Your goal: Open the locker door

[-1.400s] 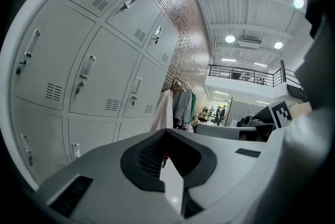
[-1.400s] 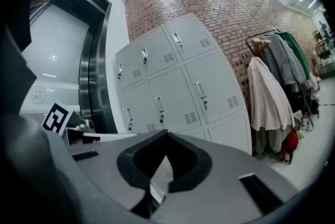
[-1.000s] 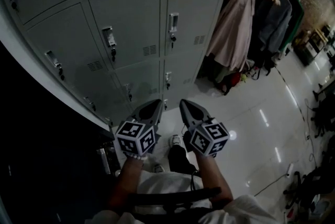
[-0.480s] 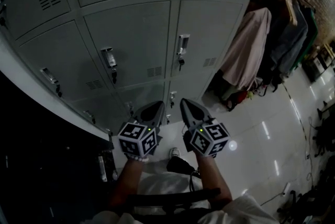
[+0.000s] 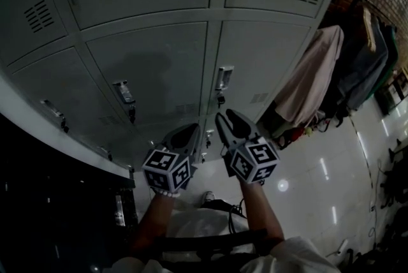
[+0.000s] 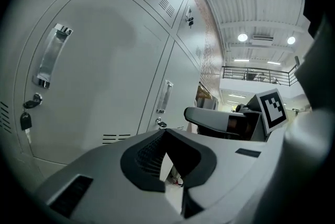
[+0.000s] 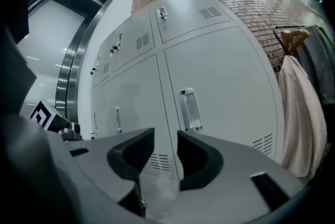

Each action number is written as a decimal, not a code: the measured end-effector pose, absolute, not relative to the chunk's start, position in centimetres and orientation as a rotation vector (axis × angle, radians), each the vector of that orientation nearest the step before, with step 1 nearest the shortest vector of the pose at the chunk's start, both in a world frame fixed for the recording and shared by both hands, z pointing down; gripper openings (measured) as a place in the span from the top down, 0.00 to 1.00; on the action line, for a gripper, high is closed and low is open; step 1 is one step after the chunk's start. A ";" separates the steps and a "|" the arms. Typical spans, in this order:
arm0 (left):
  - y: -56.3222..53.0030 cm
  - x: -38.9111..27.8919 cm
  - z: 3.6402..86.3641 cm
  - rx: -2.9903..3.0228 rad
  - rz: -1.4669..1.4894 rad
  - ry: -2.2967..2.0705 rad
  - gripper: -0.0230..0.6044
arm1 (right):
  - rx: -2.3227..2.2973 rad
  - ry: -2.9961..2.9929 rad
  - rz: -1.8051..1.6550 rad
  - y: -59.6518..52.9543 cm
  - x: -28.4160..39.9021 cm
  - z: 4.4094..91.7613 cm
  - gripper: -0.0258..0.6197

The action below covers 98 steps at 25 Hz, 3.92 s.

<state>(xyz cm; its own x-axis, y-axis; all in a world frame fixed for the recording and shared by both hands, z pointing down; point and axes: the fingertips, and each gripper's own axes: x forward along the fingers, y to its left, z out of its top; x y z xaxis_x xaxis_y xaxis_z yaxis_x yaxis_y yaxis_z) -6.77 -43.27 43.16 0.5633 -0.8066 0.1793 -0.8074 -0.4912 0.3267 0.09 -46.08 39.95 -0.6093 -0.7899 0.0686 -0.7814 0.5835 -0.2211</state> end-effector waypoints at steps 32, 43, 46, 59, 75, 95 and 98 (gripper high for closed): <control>-45.4 -9.0 43.5 2.348 -0.005 -1.459 0.97 | -1.425 2.872 -0.098 -52.2 -1.9 38.5 0.68; -43.7 -6.7 43.2 2.428 0.058 -1.334 0.97 | -1.583 2.831 -0.108 -48.7 0.7 39.0 0.76; -43.2 -6.3 43.1 2.444 0.059 -1.306 0.97 | -1.617 2.827 -0.106 -48.1 1.2 39.2 0.76; -40.6 -4.9 43.0 2.489 0.080 -1.198 0.97 | -1.806 2.691 -0.074 -44.8 4.7 38.5 0.69; -37.8 4.8 42.3 2.653 0.125 -0.913 0.97 | -1.989 2.454 -0.111 -38.2 13.5 38.5 0.85; -39.1 14.8 42.9 2.716 0.173 -0.703 0.97 | -2.020 2.111 -0.288 -38.3 31.0 39.4 0.92; -39.8 15.6 43.0 2.716 0.179 -0.704 0.97 | -2.036 2.090 -0.296 -39.2 33.1 39.5 0.94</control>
